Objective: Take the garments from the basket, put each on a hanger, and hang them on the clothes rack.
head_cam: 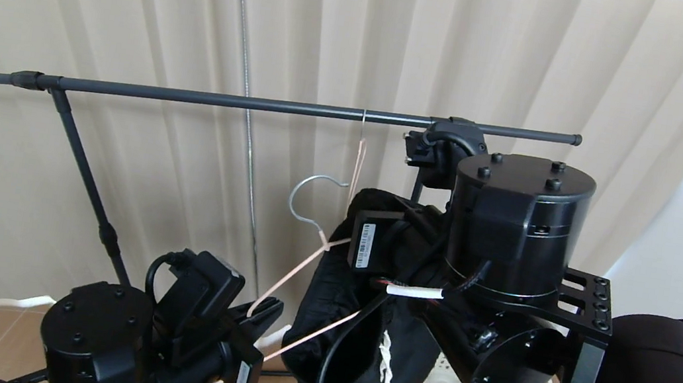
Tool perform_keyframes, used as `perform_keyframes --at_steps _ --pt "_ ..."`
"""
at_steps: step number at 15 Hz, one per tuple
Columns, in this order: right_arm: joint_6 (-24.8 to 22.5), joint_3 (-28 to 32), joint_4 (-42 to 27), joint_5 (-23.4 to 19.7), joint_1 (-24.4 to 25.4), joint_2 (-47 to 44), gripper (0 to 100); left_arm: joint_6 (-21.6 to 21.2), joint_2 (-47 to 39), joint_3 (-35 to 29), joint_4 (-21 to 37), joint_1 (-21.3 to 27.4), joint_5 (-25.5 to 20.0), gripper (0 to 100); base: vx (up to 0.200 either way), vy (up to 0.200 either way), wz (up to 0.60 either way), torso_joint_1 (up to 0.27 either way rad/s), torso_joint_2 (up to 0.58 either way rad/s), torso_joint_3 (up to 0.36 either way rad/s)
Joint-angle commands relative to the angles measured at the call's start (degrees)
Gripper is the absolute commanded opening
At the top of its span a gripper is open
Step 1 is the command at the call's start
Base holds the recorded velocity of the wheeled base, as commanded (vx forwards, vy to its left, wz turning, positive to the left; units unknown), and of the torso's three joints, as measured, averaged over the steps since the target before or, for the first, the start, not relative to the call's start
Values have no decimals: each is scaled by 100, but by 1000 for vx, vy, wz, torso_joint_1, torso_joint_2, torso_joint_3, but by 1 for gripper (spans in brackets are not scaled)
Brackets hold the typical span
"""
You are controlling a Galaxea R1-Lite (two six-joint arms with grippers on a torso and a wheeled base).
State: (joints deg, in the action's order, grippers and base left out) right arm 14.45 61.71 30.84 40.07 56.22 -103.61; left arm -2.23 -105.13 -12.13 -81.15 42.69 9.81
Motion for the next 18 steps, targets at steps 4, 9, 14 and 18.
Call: perform_keyframes --at_steps 4,9,14,18 --pt "-12 -1 1 10 -85 25 100 -5 -7 9 3 11 3 0 0 0 0 0 0 0" --pt "-3 78 10 1 -164 -45 100 3 -7 9 -85 11 -6 0 0 0 0 0 0 0" --pt "-3 78 1 27 -199 -142 100 12 -16 -9 -340 -50 29 0 0 0 0 0 0 0" --pt "-12 43 -8 27 -199 -133 100 170 -51 -114 -349 -253 56 0 0 0 0 0 0 0"
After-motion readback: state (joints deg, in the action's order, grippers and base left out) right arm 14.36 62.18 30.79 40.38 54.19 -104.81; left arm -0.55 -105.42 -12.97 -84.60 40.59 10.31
